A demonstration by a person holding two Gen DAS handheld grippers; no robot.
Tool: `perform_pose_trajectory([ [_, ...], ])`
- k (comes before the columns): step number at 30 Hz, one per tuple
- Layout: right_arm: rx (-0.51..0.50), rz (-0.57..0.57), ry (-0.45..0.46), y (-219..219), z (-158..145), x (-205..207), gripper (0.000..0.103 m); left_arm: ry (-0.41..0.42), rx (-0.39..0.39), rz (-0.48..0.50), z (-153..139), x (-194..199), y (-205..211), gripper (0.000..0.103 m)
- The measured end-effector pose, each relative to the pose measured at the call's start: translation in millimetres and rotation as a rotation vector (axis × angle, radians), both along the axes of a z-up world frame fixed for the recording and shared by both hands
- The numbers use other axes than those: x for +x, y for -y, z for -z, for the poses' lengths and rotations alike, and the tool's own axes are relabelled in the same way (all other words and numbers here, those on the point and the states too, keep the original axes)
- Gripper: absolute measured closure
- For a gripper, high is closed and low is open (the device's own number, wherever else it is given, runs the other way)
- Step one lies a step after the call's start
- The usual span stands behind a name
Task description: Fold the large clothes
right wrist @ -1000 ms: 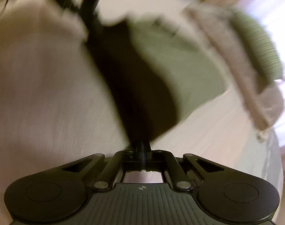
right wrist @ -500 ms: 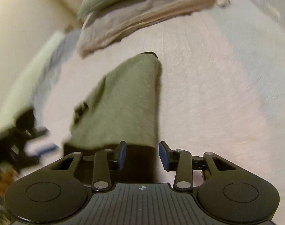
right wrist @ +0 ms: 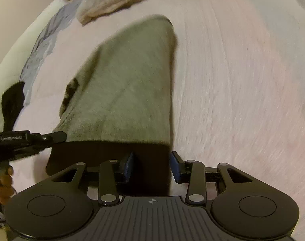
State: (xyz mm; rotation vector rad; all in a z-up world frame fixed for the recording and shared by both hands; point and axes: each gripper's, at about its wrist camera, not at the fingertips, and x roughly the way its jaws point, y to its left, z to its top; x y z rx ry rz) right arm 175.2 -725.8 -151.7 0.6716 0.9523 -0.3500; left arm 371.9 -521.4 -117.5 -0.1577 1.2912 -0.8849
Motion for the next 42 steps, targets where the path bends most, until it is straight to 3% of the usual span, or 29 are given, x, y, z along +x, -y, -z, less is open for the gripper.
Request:
perform_pose_trajectory([
  [1, -0.022, -0.005, 0.019, 6, -9, 1, 0.067, -0.004, -0.023, 0.002, -7, 4, 2, 0.091],
  [3, -0.038, 0.007, 0.055, 19, -20, 5, 0.067, -0.043, -0.074, 0.0, -15, 16, 5, 0.077],
  [7, -0.038, 0.045, 0.075, 48, -20, 24, 0.066, -0.133, -0.125, 0.026, -12, 36, 22, 0.066],
  [8, -0.03, 0.055, 0.079, 54, -18, 28, 0.065, -0.169, -0.126, 0.069, -10, 40, 25, 0.052],
  [9, -0.02, 0.07, 0.077, 60, -17, 31, 0.065, -0.187, -0.114, 0.113, -10, 40, 26, 0.046],
  [12, 0.014, 0.112, 0.087, 74, -14, 36, 0.063, -0.152, -0.001, 0.216, -9, 31, 20, 0.046],
  [14, 0.031, 0.118, 0.081, 81, -11, 42, 0.062, -0.16, 0.062, 0.233, -8, 29, 9, 0.047],
  [17, 0.073, 0.136, 0.092, 90, -5, 42, 0.062, -0.177, -0.075, 0.166, -24, 52, -6, 0.047],
  [19, 0.091, 0.154, 0.104, 96, -2, 48, 0.062, -0.103, -0.135, 0.121, -36, 75, 0, 0.047],
  [22, 0.12, 0.182, 0.136, 107, 3, 59, 0.062, 0.051, -0.091, 0.141, -36, 98, 35, 0.046],
  [25, 0.145, 0.206, 0.158, 119, 12, 73, 0.062, 0.048, -0.086, 0.25, -15, 111, 82, 0.047],
  [28, 0.175, 0.238, 0.172, 131, 23, 82, 0.062, 0.032, -0.055, 0.337, 8, 110, 113, 0.055],
  [29, 0.189, 0.248, 0.179, 134, 27, 84, 0.062, 0.037, -0.049, 0.354, 13, 109, 116, 0.07],
  [30, 0.202, 0.253, 0.191, 137, 30, 86, 0.062, 0.043, -0.041, 0.36, 18, 109, 121, 0.09],
  [31, 0.213, 0.254, 0.212, 138, 32, 87, 0.062, 0.048, -0.042, 0.356, 21, 108, 121, 0.1],
  [32, 0.211, 0.253, 0.232, 138, 32, 88, 0.064, 0.064, -0.056, 0.338, 21, 109, 120, 0.102],
  [33, 0.199, 0.238, 0.252, 137, 31, 90, 0.084, 0.08, -0.08, 0.32, 18, 110, 114, 0.102],
  [34, 0.178, 0.22, 0.254, 136, 29, 92, 0.098, 0.102, -0.098, 0.302, 14, 111, 107, 0.102],
  [37, 0.079, 0.195, 0.195, 128, 29, 101, 0.101, 0.165, -0.092, 0.252, 11, 112, 99, 0.102],
  [40, -0.032, 0.132, 0.075, 115, 41, 121, 0.1, 0.203, 0.017, 0.264, 41, 106, 104, 0.1],
  [42, -0.088, 0.083, 0.042, 104, 37, 131, 0.097, 0.198, 0.031, 0.234, 51, 102, 105, 0.098],
])
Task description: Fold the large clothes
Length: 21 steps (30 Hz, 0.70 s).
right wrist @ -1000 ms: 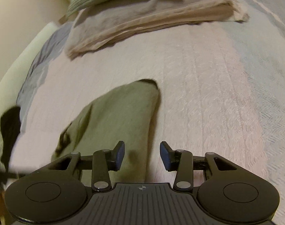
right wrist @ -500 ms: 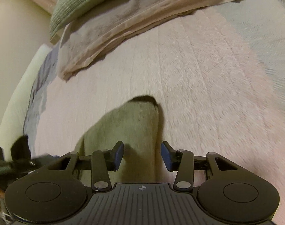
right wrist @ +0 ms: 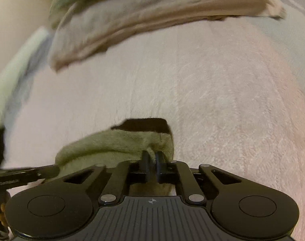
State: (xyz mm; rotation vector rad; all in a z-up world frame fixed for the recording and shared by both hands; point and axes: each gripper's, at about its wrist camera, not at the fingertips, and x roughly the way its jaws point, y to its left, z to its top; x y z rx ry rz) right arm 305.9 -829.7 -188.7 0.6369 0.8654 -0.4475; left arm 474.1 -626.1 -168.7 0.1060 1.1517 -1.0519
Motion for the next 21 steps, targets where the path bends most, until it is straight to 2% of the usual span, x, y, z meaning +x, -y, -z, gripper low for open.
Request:
perform_pose_trajectory([
  [1, -0.033, -0.021, -0.014, -5, -5, 2, 0.087, -0.006, -0.008, -0.024, -3, -1, -2, 0.096],
  [2, -0.084, -0.036, -0.033, -10, -13, 1, 0.08, -0.011, -0.012, -0.05, -8, -3, -4, 0.089],
  [3, -0.123, -0.045, -0.041, -15, -21, -4, 0.066, -0.014, -0.014, -0.078, -15, -4, -7, 0.076],
  [4, -0.15, -0.054, -0.033, -21, -29, -11, 0.059, -0.012, -0.013, -0.106, -23, -6, -10, 0.071],
  [8, -0.19, -0.088, 0.016, -56, -68, -55, 0.058, -0.005, -0.046, -0.166, -69, -28, -33, 0.075],
  [11, -0.198, -0.163, 0.019, -101, -85, -83, 0.058, -0.006, -0.088, -0.108, -102, -67, -51, 0.075],
  [12, -0.2, -0.197, 0.012, -118, -85, -91, 0.058, -0.022, -0.096, -0.081, -105, -81, -57, 0.079],
  [14, -0.195, -0.247, -0.011, -144, -78, -99, 0.059, -0.064, -0.08, -0.038, -97, -107, -64, 0.086],
  [15, -0.179, -0.262, -0.037, -154, -69, -102, 0.061, -0.075, -0.04, -0.032, -87, -117, -65, 0.089],
  [18, -0.106, -0.258, -0.164, -163, -31, -106, 0.061, -0.11, 0.086, -0.101, -51, -133, -76, 0.097],
  [19, -0.073, -0.226, -0.179, -160, -29, -109, 0.061, -0.142, 0.092, -0.135, -49, -133, -80, 0.097],
  [21, -0.011, -0.163, -0.139, -153, -41, -116, 0.058, -0.157, 0.077, -0.174, -64, -136, -86, 0.096],
])
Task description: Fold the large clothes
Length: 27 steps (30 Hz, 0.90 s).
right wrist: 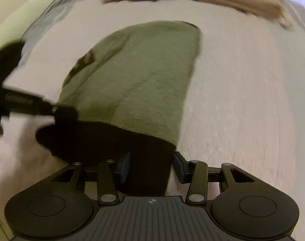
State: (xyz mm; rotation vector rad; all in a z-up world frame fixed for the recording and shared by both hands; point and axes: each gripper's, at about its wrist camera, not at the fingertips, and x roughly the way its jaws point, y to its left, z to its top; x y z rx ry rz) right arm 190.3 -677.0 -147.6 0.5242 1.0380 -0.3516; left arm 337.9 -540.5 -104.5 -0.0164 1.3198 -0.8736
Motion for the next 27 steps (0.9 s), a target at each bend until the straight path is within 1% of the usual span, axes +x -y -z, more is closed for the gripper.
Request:
perform_pose_trajectory([
  [1, 0.034, 0.015, 0.009, 3, -8, -2, 0.053, 0.014, 0.012, -0.003, -10, -2, 0, 0.095],
  [2, 0.053, 0.028, 0.013, 3, -15, -5, 0.049, 0.027, 0.03, -0.001, -20, -4, 1, 0.089],
  [3, 0.066, 0.046, 0.022, 4, -23, -7, 0.042, 0.035, 0.047, -0.003, -31, -7, 2, 0.08],
  [4, 0.077, 0.06, 0.029, 5, -30, -9, 0.039, 0.038, 0.072, -0.008, -41, -10, 3, 0.075],
  [6, 0.088, 0.09, 0.024, 6, -43, -12, 0.038, 0.05, 0.131, -0.001, -57, -19, 6, 0.063],
  [7, 0.093, 0.105, 0.017, 6, -49, -13, 0.038, 0.064, 0.166, 0.001, -65, -25, 6, 0.06],
  [9, 0.096, 0.116, 0.004, 4, -63, -16, 0.038, 0.093, 0.241, 0.014, -79, -38, 4, 0.052],
  [10, 0.094, 0.115, -0.005, 3, -68, -17, 0.038, 0.106, 0.266, 0.021, -84, -43, 2, 0.05],
  [12, 0.089, 0.107, -0.026, -2, -75, -20, 0.038, 0.122, 0.304, 0.024, -93, -51, -1, 0.043],
  [14, 0.092, 0.101, -0.031, -5, -80, -22, 0.038, 0.12, 0.323, 0.024, -97, -56, -3, 0.039],
  [16, 0.094, 0.094, -0.038, -8, -84, -25, 0.038, 0.123, 0.342, 0.024, -101, -59, -6, 0.039],
  [18, 0.096, 0.088, -0.038, -11, -86, -26, 0.037, 0.127, 0.35, 0.025, -105, -61, -9, 0.038],
  [24, 0.108, 0.077, -0.043, -14, -87, -29, 0.037, 0.12, 0.357, 0.017, -103, -60, -11, 0.036],
  [26, 0.109, 0.072, -0.044, -13, -87, -30, 0.037, 0.109, 0.339, 0.002, -103, -60, -14, 0.034],
  [27, 0.11, 0.074, -0.04, -10, -87, -32, 0.037, 0.086, 0.313, -0.021, -101, -59, -18, 0.029],
])
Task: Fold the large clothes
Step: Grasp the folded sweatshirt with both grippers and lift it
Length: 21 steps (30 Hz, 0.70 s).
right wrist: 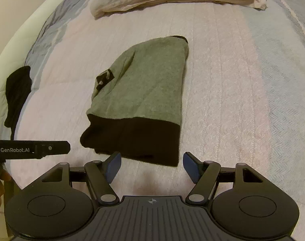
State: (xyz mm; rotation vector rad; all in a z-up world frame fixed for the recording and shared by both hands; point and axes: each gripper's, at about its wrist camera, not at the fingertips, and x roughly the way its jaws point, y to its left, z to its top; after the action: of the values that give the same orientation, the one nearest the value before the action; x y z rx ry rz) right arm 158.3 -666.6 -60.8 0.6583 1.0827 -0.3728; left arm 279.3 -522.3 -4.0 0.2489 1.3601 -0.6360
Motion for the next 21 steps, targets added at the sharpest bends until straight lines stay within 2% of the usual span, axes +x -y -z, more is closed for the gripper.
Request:
perform_pose_trajectory([
  [4, 0.046, 0.064, 0.029, 19, 13, -13, 0.037, -0.193, -0.25, -0.231, 28, 8, -39, 0.025],
  [7, 0.117, 0.165, 0.029, 39, 34, -31, 0.037, -0.329, -0.399, -0.52, 71, 0, -75, 0.022],
  [9, 0.159, 0.227, 0.025, 50, 49, -44, 0.037, -0.403, -0.493, -0.697, 104, -11, -84, 0.022],
  [11, 0.184, 0.287, 0.016, 61, 62, -58, 0.037, -0.404, -0.56, -0.769, 133, -21, -76, 0.022],
  [13, 0.193, 0.343, 0.009, 73, 71, -70, 0.037, -0.376, -0.572, -0.749, 151, -27, -60, 0.022],
  [15, 0.194, 0.386, 0.004, 83, 77, -80, 0.037, -0.315, -0.617, -0.76, 161, -33, -48, 0.022],
  [16, 0.19, 0.405, -0.003, 88, 79, -85, 0.037, -0.284, -0.653, -0.771, 164, -33, -44, 0.026],
  [17, 0.186, 0.418, -0.006, 92, 81, -89, 0.037, -0.261, -0.675, -0.781, 166, -30, -40, 0.043],
  [18, 0.182, 0.429, -0.008, 97, 82, -92, 0.037, -0.25, -0.685, -0.786, 168, -27, -38, 0.069],
  [19, 0.18, 0.432, -0.006, 100, 84, -94, 0.038, -0.241, -0.692, -0.781, 168, -23, -36, 0.082],
  [20, 0.178, 0.432, -0.003, 102, 85, -95, 0.037, -0.232, -0.696, -0.761, 166, -20, -37, 0.089],
  [21, 0.178, 0.426, 0.001, 105, 85, -95, 0.038, -0.217, -0.694, -0.735, 160, -16, -39, 0.09],
])
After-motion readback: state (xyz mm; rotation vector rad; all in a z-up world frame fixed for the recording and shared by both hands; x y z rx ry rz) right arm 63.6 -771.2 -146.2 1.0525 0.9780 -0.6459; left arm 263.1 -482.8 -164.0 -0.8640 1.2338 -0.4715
